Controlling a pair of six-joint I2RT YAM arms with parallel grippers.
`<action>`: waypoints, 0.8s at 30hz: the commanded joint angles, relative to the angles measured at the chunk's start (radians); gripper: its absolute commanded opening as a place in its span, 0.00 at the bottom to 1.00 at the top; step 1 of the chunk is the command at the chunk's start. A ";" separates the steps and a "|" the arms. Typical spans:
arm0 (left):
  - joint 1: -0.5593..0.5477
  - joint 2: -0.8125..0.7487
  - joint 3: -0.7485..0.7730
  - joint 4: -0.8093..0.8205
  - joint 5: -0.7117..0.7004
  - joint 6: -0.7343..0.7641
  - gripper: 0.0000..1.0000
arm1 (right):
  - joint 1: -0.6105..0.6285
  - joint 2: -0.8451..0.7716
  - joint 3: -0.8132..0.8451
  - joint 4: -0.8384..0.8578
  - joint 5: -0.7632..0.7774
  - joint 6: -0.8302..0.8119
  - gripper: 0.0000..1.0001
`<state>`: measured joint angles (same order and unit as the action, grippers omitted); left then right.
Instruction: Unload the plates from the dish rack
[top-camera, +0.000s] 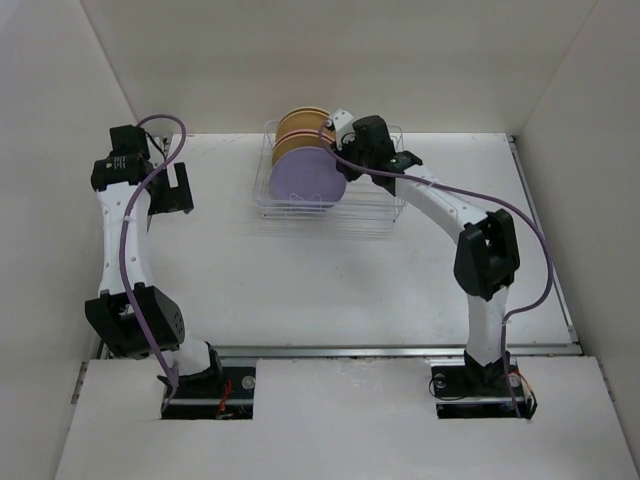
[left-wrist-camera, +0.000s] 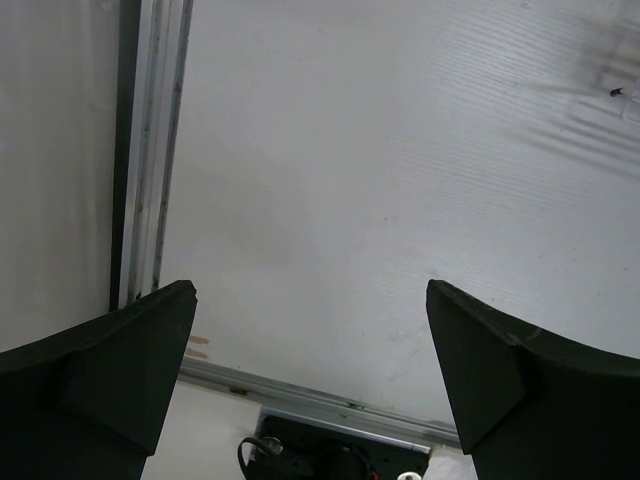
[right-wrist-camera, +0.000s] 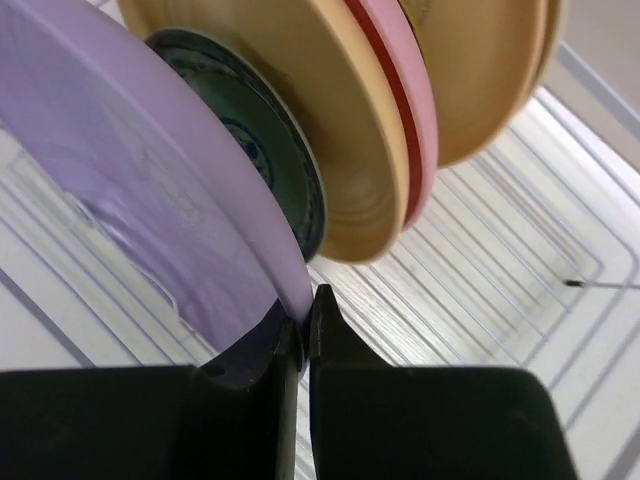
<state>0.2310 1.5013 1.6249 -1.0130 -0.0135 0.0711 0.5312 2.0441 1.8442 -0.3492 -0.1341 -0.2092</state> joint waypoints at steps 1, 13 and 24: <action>0.004 -0.010 -0.023 0.013 -0.019 0.010 1.00 | 0.026 -0.123 -0.043 0.136 0.106 0.030 0.01; 0.004 -0.010 -0.023 0.013 0.128 0.019 0.97 | 0.026 -0.337 -0.207 0.266 0.218 0.001 0.00; -0.307 0.141 0.191 0.030 0.259 0.251 0.74 | -0.010 -0.541 -0.431 -0.134 -0.338 0.300 0.00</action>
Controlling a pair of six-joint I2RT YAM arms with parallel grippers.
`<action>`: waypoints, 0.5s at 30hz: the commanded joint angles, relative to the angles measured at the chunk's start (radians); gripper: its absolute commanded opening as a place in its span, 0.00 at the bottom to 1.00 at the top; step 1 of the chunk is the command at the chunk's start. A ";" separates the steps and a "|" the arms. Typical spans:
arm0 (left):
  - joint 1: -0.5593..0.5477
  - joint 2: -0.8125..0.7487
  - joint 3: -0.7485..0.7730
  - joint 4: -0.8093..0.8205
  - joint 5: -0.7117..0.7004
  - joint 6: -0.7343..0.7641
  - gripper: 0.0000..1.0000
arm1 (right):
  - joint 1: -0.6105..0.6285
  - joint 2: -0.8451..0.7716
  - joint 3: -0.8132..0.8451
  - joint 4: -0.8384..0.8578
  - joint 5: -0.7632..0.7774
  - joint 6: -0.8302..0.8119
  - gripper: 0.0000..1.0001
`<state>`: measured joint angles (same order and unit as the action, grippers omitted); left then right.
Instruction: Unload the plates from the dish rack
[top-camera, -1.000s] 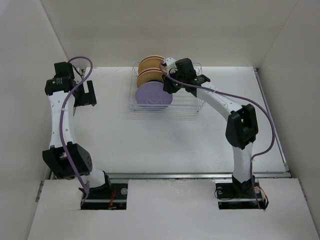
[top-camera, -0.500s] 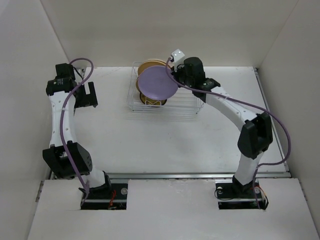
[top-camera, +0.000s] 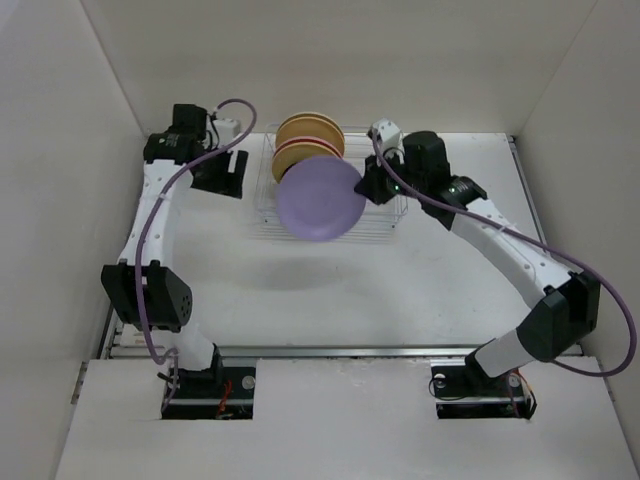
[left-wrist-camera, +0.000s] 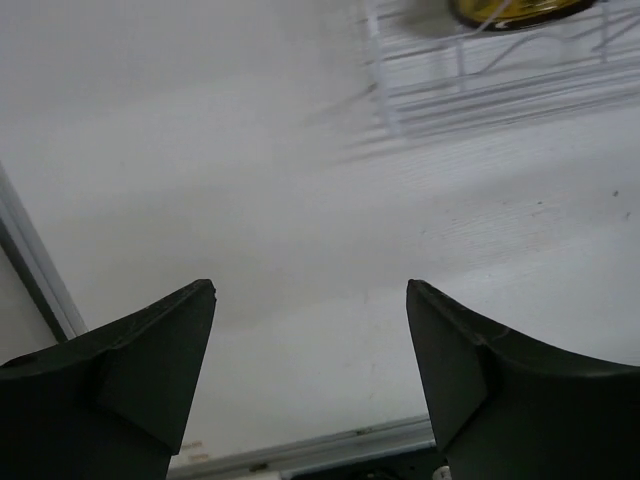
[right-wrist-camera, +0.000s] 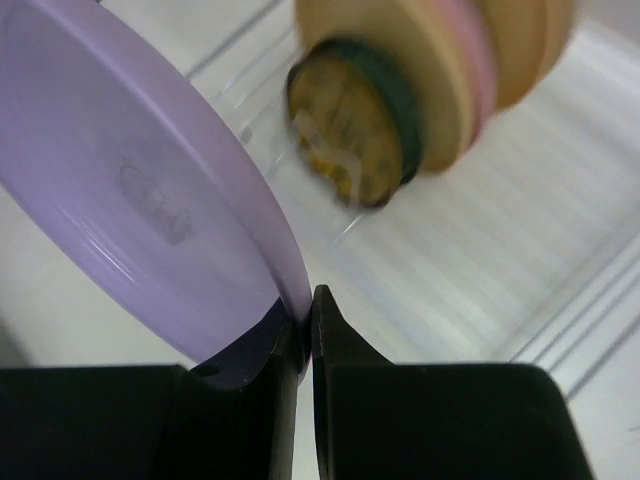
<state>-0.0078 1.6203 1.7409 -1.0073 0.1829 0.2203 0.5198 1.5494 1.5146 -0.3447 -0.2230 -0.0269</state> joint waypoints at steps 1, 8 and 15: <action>-0.116 0.062 0.092 0.038 0.063 0.137 0.73 | 0.002 -0.055 -0.208 -0.160 -0.263 0.137 0.00; -0.251 0.257 0.218 0.116 0.052 0.266 0.61 | 0.026 -0.139 -0.536 -0.045 -0.196 0.258 0.00; -0.330 0.363 0.221 0.265 -0.071 0.303 0.51 | 0.026 -0.076 -0.587 -0.020 -0.066 0.328 0.04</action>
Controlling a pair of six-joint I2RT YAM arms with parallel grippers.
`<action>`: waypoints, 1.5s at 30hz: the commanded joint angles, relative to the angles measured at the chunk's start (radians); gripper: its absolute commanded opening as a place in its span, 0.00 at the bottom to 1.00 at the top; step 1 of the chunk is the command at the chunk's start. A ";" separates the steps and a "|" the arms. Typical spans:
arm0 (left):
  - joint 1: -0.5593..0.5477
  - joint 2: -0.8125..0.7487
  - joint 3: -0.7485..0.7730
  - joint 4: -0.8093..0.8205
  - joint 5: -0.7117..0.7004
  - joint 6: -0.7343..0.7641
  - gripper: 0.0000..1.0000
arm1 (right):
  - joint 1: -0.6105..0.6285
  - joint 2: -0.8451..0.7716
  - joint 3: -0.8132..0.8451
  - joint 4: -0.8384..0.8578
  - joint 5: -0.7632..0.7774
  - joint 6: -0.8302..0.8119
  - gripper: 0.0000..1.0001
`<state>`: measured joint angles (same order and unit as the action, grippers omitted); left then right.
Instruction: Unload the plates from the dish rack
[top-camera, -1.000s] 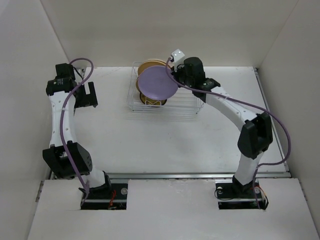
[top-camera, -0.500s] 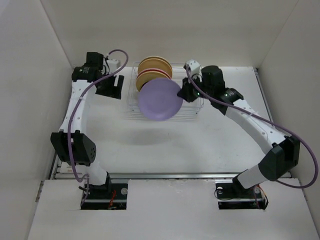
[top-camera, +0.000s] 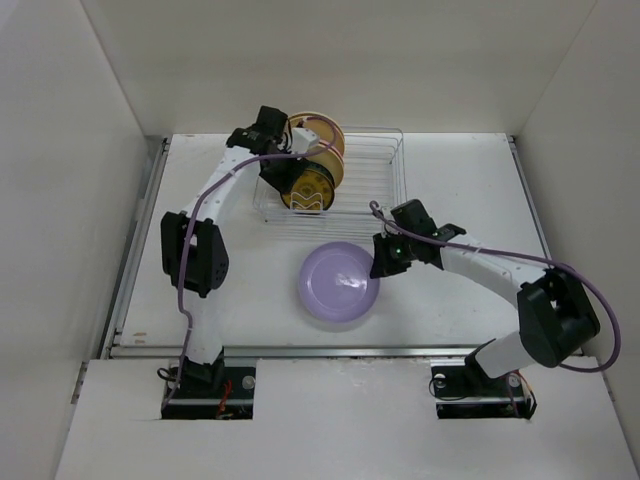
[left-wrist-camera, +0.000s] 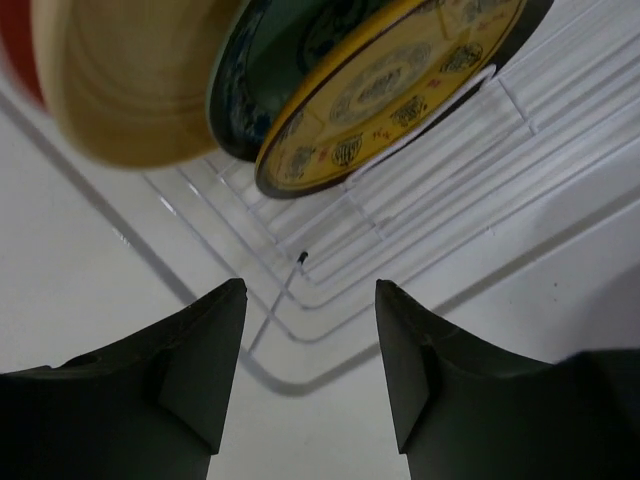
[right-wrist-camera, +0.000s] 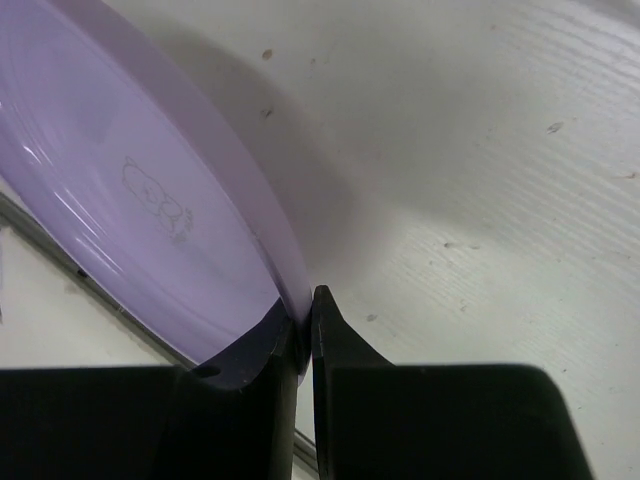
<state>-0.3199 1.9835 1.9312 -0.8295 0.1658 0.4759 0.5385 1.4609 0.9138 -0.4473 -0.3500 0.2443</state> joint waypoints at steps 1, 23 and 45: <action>-0.030 0.011 0.031 0.124 -0.063 0.047 0.49 | 0.008 0.027 0.014 0.073 0.062 0.056 0.04; -0.050 0.143 0.066 0.228 -0.144 0.004 0.26 | -0.002 0.004 0.103 -0.074 0.149 0.061 0.70; -0.022 0.062 0.111 0.173 -0.075 -0.019 0.00 | -0.058 0.006 0.566 -0.179 0.115 0.079 0.75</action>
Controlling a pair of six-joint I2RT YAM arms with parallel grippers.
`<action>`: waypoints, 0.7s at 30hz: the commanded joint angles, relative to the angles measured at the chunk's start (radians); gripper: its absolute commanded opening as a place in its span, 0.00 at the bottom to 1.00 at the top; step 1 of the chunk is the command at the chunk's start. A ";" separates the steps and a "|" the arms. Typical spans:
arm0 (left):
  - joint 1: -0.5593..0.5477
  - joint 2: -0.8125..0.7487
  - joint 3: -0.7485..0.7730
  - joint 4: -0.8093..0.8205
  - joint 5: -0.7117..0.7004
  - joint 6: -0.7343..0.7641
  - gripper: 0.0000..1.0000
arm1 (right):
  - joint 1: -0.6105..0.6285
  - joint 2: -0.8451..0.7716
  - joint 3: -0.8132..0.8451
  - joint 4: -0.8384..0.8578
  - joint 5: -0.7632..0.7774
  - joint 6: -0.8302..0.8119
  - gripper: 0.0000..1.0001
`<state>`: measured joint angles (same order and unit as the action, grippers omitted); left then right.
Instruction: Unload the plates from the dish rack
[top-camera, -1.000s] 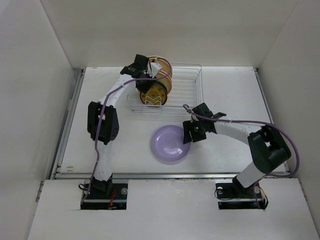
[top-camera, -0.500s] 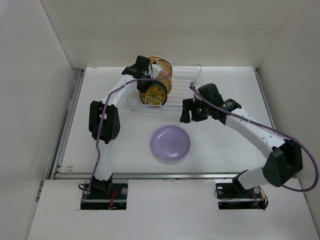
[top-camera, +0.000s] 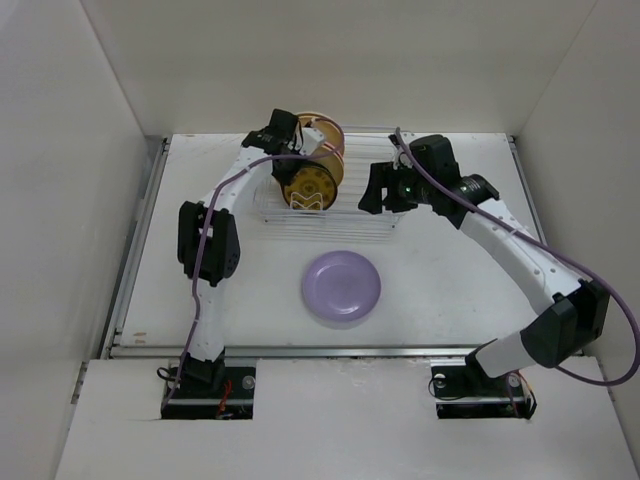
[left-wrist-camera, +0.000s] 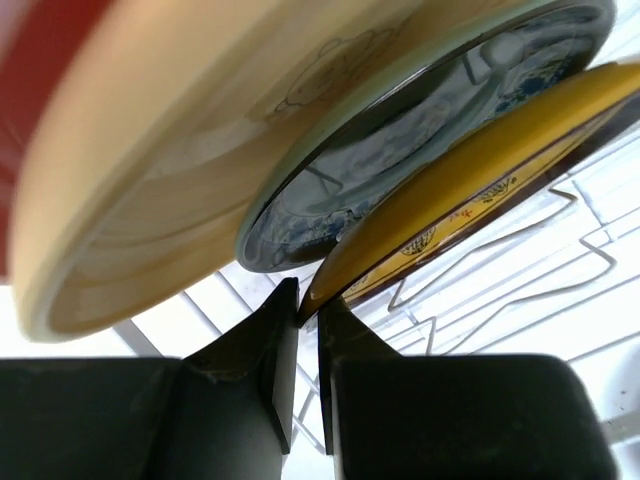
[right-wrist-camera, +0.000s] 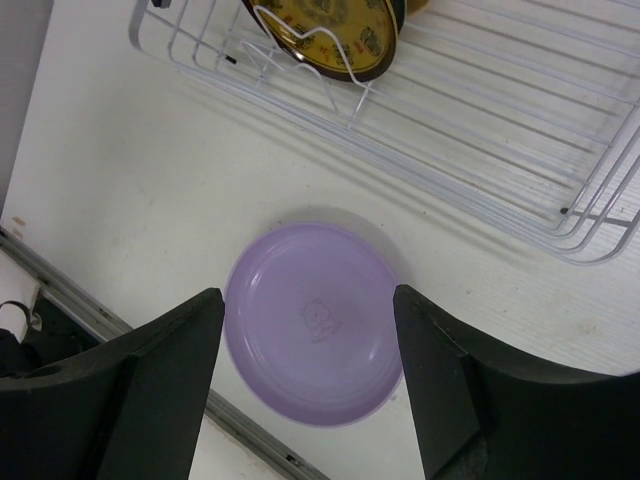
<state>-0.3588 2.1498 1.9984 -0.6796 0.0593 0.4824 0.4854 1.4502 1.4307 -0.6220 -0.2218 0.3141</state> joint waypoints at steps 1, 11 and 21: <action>0.017 -0.117 0.034 0.034 0.042 -0.040 0.00 | -0.005 0.025 0.050 -0.004 -0.013 0.010 0.75; 0.017 -0.179 0.065 0.011 0.094 -0.067 0.00 | -0.005 0.026 0.050 0.005 -0.013 0.010 0.75; 0.026 -0.221 0.316 -0.312 0.094 -0.070 0.00 | -0.005 0.026 0.069 0.022 0.027 0.019 0.75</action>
<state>-0.3485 2.0323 2.1757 -0.8444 0.1318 0.4149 0.4847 1.4834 1.4410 -0.6254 -0.2176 0.3218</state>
